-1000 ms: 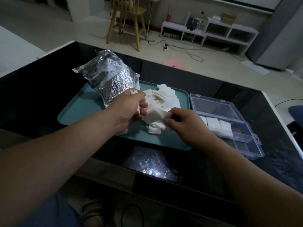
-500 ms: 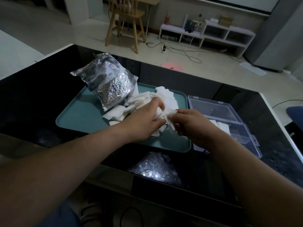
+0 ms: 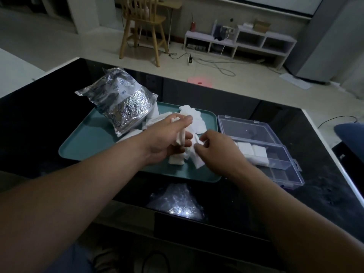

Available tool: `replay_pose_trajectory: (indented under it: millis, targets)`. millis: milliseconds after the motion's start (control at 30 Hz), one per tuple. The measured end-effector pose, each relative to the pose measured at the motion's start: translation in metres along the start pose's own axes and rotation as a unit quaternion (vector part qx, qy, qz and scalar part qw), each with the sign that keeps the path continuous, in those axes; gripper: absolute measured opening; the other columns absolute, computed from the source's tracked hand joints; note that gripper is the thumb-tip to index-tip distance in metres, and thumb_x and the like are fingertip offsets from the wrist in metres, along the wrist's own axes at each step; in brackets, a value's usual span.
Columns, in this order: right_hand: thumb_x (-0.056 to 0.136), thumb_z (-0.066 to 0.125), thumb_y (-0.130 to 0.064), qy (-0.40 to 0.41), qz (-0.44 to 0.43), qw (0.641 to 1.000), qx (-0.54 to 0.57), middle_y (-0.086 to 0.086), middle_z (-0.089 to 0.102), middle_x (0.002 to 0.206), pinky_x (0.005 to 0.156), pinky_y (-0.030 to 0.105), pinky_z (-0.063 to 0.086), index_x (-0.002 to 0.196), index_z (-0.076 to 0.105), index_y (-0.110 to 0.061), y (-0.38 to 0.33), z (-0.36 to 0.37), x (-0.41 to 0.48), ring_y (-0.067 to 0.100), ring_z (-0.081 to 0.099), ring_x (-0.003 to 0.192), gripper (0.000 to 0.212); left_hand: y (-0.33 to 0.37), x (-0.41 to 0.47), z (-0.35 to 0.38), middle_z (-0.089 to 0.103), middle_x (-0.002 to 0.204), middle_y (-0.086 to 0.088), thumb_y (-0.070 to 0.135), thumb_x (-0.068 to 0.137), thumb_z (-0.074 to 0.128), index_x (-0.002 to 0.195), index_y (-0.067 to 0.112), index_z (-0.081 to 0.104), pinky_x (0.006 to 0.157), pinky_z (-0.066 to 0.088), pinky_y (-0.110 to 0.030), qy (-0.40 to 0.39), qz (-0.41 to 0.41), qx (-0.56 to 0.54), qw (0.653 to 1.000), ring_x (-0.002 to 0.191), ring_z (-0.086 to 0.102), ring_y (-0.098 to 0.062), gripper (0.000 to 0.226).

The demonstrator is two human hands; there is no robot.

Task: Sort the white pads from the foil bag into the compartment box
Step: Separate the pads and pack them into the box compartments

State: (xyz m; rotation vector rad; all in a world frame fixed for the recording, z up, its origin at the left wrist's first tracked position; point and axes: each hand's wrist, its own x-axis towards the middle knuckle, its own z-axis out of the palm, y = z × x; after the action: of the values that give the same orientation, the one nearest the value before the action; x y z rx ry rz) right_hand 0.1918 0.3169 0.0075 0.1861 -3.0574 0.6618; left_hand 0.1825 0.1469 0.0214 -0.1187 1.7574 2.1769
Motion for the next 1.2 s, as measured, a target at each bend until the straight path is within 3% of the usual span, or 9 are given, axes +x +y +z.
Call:
replay_pose_trajectory:
  millis: [133,267,400,600,700,800,933,1033,1200]
  targets:
    - [0.100,0.057,-0.031,0.082,-0.018,0.989,0.118,-0.008,0.065,0.107,0.084,0.038,0.055,0.114,0.060,-0.024,0.002,-0.033,-0.003,0.010,0.060,0.093,0.016,0.010,0.001,0.021,0.060,0.086,-0.005,0.050,0.098,0.060,0.112,0.017,0.063,0.060,0.056,-0.029,-0.017,-0.044,-0.074,0.996,0.063,0.059,-0.015,0.036]
    - [0.089,0.071,-0.052,0.012,-0.147,0.983,0.108,-0.014,0.059,0.117,0.090,0.019,0.048,0.114,0.059,-0.029,0.006,-0.055,-0.019,0.004,0.055,0.108,0.036,0.014,0.002,0.039,0.062,0.086,-0.002,0.056,0.097,0.057,0.113,0.017,0.067,0.065,0.057,-0.027,-0.110,-0.080,-0.112,0.984,0.073,0.061,-0.012,0.043]
    - [0.081,0.082,-0.043,0.004,-0.143,0.985,0.096,-0.009,0.059,0.104,0.077,0.033,0.058,0.100,0.054,-0.025,0.014,-0.057,-0.024,0.009,0.061,0.085,0.038,0.009,-0.001,0.056,0.066,0.074,-0.001,0.059,0.101,0.046,0.077,0.017,0.073,0.054,0.055,-0.027,-0.165,-0.097,-0.108,0.976,0.067,0.068,-0.015,0.055]
    - [0.086,0.083,-0.036,-0.006,-0.146,0.981,0.127,-0.012,0.063,0.107,0.070,0.004,0.043,0.104,0.053,-0.023,0.030,-0.062,-0.031,-0.016,0.057,0.089,0.037,0.001,0.003,0.064,0.063,0.101,-0.008,0.062,0.100,0.045,0.097,0.023,0.073,0.065,0.060,-0.035,-0.148,-0.092,-0.107,0.979,0.094,0.062,-0.024,0.049]
    - [0.081,0.086,-0.038,-0.019,-0.142,0.981,0.131,-0.011,0.063,0.103,0.071,0.014,0.051,0.104,0.052,-0.024,0.032,-0.057,-0.031,-0.008,0.061,0.087,0.043,-0.001,0.001,0.070,0.066,0.083,-0.005,0.062,0.102,0.039,0.075,0.019,0.074,0.054,0.056,-0.029,-0.161,-0.088,-0.102,0.978,0.073,0.067,-0.019,0.062]
    - [0.077,0.087,-0.038,-0.020,-0.124,0.982,0.143,-0.004,0.065,0.102,0.079,0.044,0.060,0.102,0.050,-0.023,0.032,-0.050,-0.029,0.014,0.066,0.089,0.047,-0.004,0.001,0.071,0.068,0.076,-0.003,0.064,0.102,0.031,0.072,0.016,0.074,0.055,0.056,-0.027,-0.192,-0.108,-0.116,0.968,0.062,0.067,-0.016,0.071]
    - [0.080,0.088,-0.028,-0.017,-0.111,0.970,0.216,-0.001,0.066,0.109,0.079,0.018,0.055,0.105,0.053,-0.016,0.037,-0.058,-0.024,0.015,0.066,0.099,0.044,-0.006,0.003,0.061,0.073,0.107,-0.006,0.051,0.108,0.033,0.118,0.013,0.069,0.083,0.061,-0.031,-0.224,-0.096,-0.166,0.956,0.092,0.071,-0.017,0.054]
    - [0.079,0.090,-0.026,-0.043,-0.105,0.967,0.227,-0.002,0.067,0.107,0.071,0.007,0.047,0.105,0.054,-0.014,0.040,-0.060,-0.023,0.000,0.064,0.090,0.046,-0.010,0.004,0.059,0.071,0.114,-0.003,0.045,0.109,0.035,0.125,0.016,0.070,0.085,0.060,-0.030,-0.219,-0.080,-0.155,0.960,0.103,0.066,-0.017,0.048]
    - [0.075,0.091,-0.027,-0.047,-0.111,0.968,0.220,0.002,0.066,0.106,0.082,0.042,0.062,0.101,0.050,-0.014,0.042,-0.050,-0.022,0.019,0.067,0.098,0.050,-0.015,0.005,0.062,0.065,0.101,-0.005,0.051,0.107,0.034,0.110,0.020,0.071,0.072,0.059,-0.030,-0.224,-0.112,-0.147,0.957,0.080,0.066,-0.014,0.049]
